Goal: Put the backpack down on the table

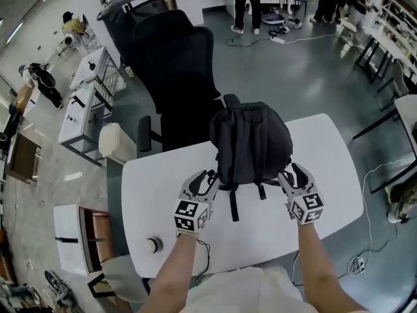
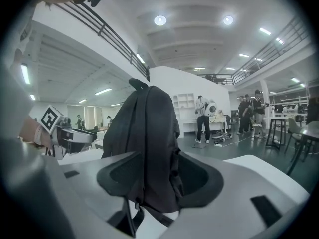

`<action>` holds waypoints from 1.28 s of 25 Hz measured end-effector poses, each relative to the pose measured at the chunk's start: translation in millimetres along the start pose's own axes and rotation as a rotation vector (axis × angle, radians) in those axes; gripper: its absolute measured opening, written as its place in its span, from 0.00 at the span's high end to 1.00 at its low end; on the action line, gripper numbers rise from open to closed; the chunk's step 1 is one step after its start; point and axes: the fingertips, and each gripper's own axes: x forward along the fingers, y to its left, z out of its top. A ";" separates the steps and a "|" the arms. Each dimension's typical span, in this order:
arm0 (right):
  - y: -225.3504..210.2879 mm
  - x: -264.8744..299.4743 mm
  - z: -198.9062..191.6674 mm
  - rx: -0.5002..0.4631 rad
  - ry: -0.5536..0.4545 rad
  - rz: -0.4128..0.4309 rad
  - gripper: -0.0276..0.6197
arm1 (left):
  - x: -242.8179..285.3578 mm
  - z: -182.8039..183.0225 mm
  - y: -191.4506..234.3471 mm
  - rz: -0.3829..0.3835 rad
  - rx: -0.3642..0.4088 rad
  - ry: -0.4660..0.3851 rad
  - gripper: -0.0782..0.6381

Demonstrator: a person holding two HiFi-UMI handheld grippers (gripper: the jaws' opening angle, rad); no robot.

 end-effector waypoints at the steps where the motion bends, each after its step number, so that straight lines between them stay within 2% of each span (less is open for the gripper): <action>1: 2.1 -3.0 0.7 0.002 -0.003 -0.005 0.60 | -2.9 0.4 -0.1 0.002 -0.001 -0.004 0.62; 6: 8.9 -17.0 6.0 0.020 -0.022 -0.025 0.63 | -12.4 5.9 -3.4 0.012 -0.006 -0.018 0.70; 16: 39.1 -47.8 20.5 0.046 -0.073 -0.014 0.86 | -42.2 23.2 -15.2 0.012 -0.014 -0.074 0.73; 19: 47.2 -56.3 24.1 0.049 -0.084 -0.010 0.91 | -51.0 25.6 -21.3 0.007 -0.014 -0.083 0.75; 32: 68.5 -79.6 47.4 -0.011 -0.098 -0.014 0.93 | -78.0 41.3 -23.3 0.028 0.031 -0.112 0.79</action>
